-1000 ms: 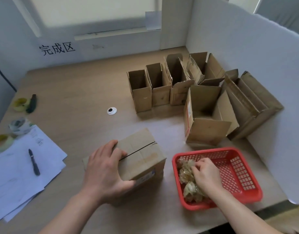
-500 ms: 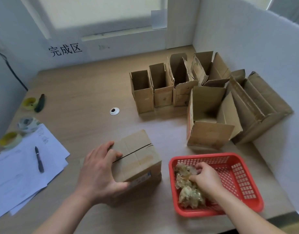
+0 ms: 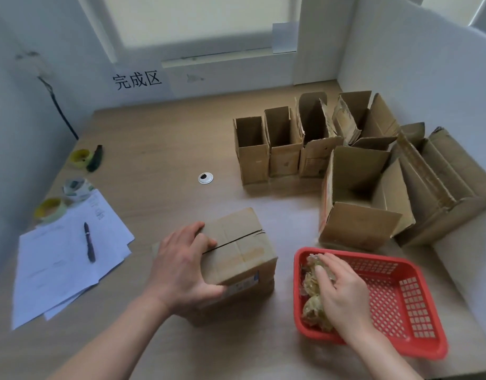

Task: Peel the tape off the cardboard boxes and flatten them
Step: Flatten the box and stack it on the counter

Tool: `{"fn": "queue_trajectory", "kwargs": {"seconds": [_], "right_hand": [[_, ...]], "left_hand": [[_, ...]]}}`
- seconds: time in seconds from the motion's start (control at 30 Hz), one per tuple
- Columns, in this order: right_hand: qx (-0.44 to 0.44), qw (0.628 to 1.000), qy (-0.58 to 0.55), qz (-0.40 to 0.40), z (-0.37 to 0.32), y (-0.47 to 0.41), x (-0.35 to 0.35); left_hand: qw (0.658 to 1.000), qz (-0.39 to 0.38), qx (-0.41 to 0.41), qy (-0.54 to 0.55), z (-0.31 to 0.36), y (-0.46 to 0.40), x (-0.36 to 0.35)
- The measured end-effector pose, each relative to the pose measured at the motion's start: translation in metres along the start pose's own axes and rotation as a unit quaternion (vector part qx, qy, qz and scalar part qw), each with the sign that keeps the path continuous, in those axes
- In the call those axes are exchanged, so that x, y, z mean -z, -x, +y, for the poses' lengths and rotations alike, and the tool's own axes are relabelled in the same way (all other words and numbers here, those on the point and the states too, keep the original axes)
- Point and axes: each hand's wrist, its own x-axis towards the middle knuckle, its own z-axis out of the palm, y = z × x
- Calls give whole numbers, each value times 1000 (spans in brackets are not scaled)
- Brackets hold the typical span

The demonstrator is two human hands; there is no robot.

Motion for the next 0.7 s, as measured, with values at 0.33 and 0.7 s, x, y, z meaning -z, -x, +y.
{"fn": "queue_trajectory", "kwargs": {"seconds": [0.33,0.7], "right_hand": [[14,955,-253,-156,-101,-21,-43],[-132,873,-384,-271,-153,-15,-69]], "left_hand": [[991,87,98,-35,-17,32,19],[758,47,355,545,-90,90,45]]}}
